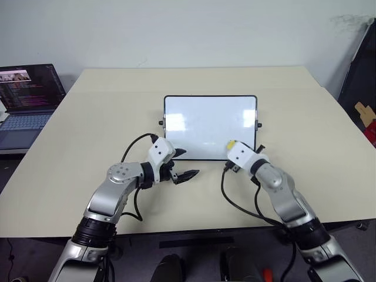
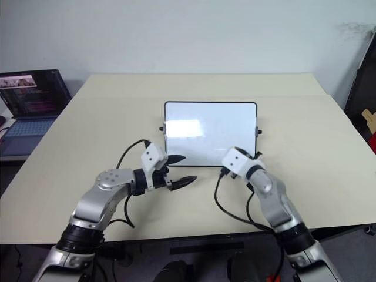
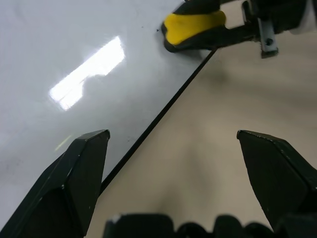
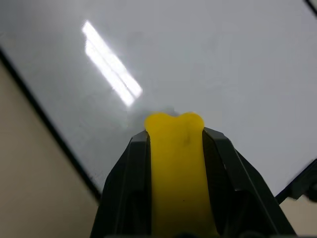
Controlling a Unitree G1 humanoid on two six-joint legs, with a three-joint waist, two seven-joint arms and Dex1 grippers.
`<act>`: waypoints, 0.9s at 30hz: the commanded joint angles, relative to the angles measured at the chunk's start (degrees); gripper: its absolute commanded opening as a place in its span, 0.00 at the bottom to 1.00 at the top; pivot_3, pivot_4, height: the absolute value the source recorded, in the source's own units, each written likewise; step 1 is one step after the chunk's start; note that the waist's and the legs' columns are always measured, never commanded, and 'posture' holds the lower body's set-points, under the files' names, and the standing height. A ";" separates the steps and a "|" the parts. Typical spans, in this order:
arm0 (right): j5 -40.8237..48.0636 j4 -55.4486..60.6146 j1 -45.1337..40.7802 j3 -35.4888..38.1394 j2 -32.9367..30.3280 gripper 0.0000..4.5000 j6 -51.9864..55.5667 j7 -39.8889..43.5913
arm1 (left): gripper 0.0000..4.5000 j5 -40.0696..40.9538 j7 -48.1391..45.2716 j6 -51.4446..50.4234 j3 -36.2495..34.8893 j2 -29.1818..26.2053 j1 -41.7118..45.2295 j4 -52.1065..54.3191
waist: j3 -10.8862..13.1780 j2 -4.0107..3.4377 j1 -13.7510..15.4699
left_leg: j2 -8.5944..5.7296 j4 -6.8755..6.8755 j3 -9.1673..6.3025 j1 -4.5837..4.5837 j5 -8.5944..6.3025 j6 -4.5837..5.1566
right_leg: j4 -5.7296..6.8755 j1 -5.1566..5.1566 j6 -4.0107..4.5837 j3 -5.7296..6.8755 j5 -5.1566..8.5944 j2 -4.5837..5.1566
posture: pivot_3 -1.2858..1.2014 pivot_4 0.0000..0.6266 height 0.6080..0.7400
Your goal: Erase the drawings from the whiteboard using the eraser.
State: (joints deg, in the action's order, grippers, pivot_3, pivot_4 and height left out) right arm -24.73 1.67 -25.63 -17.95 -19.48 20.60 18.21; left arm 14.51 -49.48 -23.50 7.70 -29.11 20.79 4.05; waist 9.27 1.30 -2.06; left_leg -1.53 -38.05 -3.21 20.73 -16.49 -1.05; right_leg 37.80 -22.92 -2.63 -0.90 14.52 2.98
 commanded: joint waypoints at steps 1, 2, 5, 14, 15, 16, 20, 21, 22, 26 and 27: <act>-0.69 -2.91 -2.50 1.34 0.61 0.24 -0.42 -2.09 | 1.00 0.18 -0.15 0.24 0.02 0.02 1.06 1.88 | 0.00 0.00 0.12 | 0.00 0.00 -0.01 0.01 0.00 0.00 | 0.00 0.00 0.08 0.00 -0.04 0.00 | 0.52 0.24 1.00; -0.60 -3.45 -3.17 1.05 0.84 0.24 -0.71 -2.14 | 1.00 0.19 -0.11 0.16 0.02 0.01 1.05 1.99 | 0.01 0.00 0.09 | 0.00 0.01 -0.01 0.03 0.00 0.00 | -0.01 -0.02 0.17 0.00 -0.09 -0.01 | 0.52 0.24 1.00; -0.43 -5.27 -4.74 0.53 1.51 0.24 -1.69 -2.39 | 1.00 0.23 0.05 -0.07 0.03 0.09 1.09 2.19 | 0.01 0.00 0.08 | -0.01 0.06 0.04 0.12 0.00 0.00 | -0.03 -0.14 0.17 -0.02 -0.10 0.00 | 0.52 0.24 1.00; -0.33 -13.49 -12.52 -0.40 4.07 0.24 -5.92 -3.56 | 1.00 0.28 0.01 -0.04 0.20 0.22 1.31 1.92 | 0.03 -0.02 -0.16 | 0.02 0.10 0.07 0.12 0.00 0.00 | -0.01 -0.20 0.19 -0.03 -0.10 0.00 | 0.52 0.24 1.00; -0.22 -13.37 -11.86 -1.39 4.09 0.24 -6.42 -2.27 | 1.00 0.30 0.03 -0.03 0.20 0.22 1.21 1.96 | 0.03 -0.02 -0.12 | 0.02 0.12 0.05 0.13 -0.01 0.00 | -0.01 -0.20 0.19 -0.03 -0.10 0.00 | 0.52 0.24 1.00; -0.17 -13.25 -11.35 -2.04 4.10 0.24 -6.77 -1.35 | 1.00 0.31 0.04 -0.02 0.19 0.21 1.13 2.00 | 0.02 -0.02 -0.15 | 0.02 0.13 0.05 0.14 -0.01 0.00 | -0.01 -0.20 0.20 -0.03 -0.10 0.01 | 0.52 0.24 1.00; -0.31 -12.15 -8.36 -4.47 3.54 0.24 -6.96 2.51 | 1.00 0.31 0.13 0.00 0.10 0.11 0.75 2.25 | 0.02 -0.02 -0.34 | 0.05 0.18 0.06 0.14 -0.03 0.00 | -0.03 -0.23 0.21 -0.05 -0.09 0.01 | 0.52 0.24 1.00; -0.51 -11.72 -7.58 -5.18 3.04 0.24 -7.21 3.66 | 1.00 0.32 0.14 0.00 0.07 0.10 0.74 2.24 | 0.02 -0.02 -0.34 | 0.06 0.19 0.05 0.14 -0.03 0.00 | -0.04 -0.23 0.22 -0.04 -0.09 0.01 | 0.52 0.24 1.00; -0.65 -11.37 -7.05 -5.66 2.69 0.24 -7.38 4.47 | 1.00 0.33 0.14 0.00 0.06 0.10 0.74 2.23 | 0.02 -0.02 -0.33 | 0.06 0.19 0.05 0.14 -0.04 0.00 | -0.04 -0.23 0.22 -0.03 -0.08 0.01 | 0.52 0.24 1.00; -1.90 -10.12 -6.55 -5.35 1.57 0.24 -7.72 3.38 | 1.00 0.36 0.05 0.07 0.08 0.14 0.86 2.07 | 0.02 -0.02 -0.28 | 0.04 0.17 0.05 0.14 -0.04 0.00 | -0.05 -0.20 0.20 -0.03 -0.08 0.01 | 0.52 0.24 1.00; -2.01 -9.77 -6.80 -4.72 1.45 0.24 -8.06 2.47 | 1.00 0.40 0.05 0.02 0.10 0.22 0.97 2.01 | 0.02 -0.02 -0.21 | 0.04 0.17 0.05 0.14 -0.03 0.00 | -0.05 -0.20 0.20 -0.03 -0.08 0.01 | 0.52 0.24 1.00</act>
State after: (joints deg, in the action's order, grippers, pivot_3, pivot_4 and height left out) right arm -25.71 -7.36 -32.86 -23.78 -16.94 11.66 21.28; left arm 14.53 -49.40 -23.76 8.11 -28.99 21.02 4.11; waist 9.30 1.28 -2.27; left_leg -1.50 -37.87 -3.17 20.87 -16.53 -1.05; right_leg 37.75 -23.12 -2.43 -0.91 14.44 2.99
